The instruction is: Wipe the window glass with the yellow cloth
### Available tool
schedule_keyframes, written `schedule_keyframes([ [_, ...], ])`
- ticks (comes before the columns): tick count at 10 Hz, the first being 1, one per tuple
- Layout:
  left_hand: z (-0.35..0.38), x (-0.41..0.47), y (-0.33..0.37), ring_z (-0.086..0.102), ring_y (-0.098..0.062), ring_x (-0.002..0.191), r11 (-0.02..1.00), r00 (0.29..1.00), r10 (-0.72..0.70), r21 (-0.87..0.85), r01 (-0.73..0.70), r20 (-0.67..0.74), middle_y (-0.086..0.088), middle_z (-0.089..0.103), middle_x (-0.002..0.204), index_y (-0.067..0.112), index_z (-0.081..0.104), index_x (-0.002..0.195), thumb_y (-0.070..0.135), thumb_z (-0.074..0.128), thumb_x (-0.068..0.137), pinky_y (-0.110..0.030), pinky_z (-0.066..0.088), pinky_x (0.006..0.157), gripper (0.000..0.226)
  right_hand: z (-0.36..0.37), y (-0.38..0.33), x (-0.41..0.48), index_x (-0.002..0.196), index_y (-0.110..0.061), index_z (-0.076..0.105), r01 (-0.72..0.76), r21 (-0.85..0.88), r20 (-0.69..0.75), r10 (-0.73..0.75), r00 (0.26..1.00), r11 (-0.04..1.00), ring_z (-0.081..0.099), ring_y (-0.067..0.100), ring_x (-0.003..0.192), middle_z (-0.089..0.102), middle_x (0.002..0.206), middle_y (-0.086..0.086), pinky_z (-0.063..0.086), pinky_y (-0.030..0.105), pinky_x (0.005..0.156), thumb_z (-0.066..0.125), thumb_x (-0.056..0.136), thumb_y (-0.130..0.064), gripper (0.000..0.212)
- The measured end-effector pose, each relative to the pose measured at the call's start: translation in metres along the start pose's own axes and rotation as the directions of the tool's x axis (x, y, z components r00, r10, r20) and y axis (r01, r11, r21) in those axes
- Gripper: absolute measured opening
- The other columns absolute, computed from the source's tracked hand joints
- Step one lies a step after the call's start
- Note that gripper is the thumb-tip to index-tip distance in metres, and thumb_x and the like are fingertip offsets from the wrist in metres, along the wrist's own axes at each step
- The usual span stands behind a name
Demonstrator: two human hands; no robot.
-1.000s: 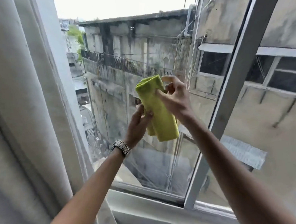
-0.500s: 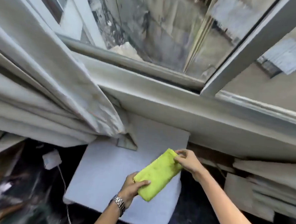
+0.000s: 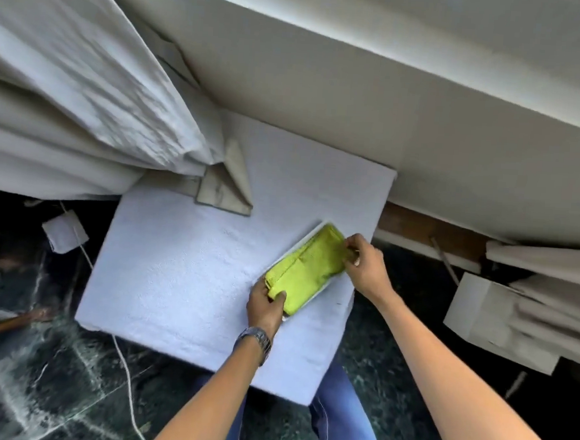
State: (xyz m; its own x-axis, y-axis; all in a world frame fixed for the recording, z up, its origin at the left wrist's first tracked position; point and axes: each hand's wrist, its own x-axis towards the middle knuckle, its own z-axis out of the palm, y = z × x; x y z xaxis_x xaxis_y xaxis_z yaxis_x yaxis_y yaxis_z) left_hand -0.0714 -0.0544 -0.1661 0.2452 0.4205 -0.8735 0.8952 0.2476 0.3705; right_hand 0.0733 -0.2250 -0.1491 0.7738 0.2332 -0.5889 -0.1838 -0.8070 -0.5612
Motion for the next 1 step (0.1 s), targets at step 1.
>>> schedule_keyframes([
  [1,-0.0074,-0.0297,0.0183,0.056,-0.033,0.132,0.999,0.995,-0.029,-0.020,0.027,-0.097,-0.020,0.052,0.148,0.004,0.041,0.144,0.003,0.067,0.091,-0.032,0.046,0.104,0.059,-0.0058,-0.0156,-0.0262,0.129,0.004,0.057,0.050,-0.198,0.037,-0.043,0.998,0.979,0.054,0.044,0.124,0.058,0.135,0.026,0.047,0.049,0.104,0.064,0.085,0.003,0.044],
])
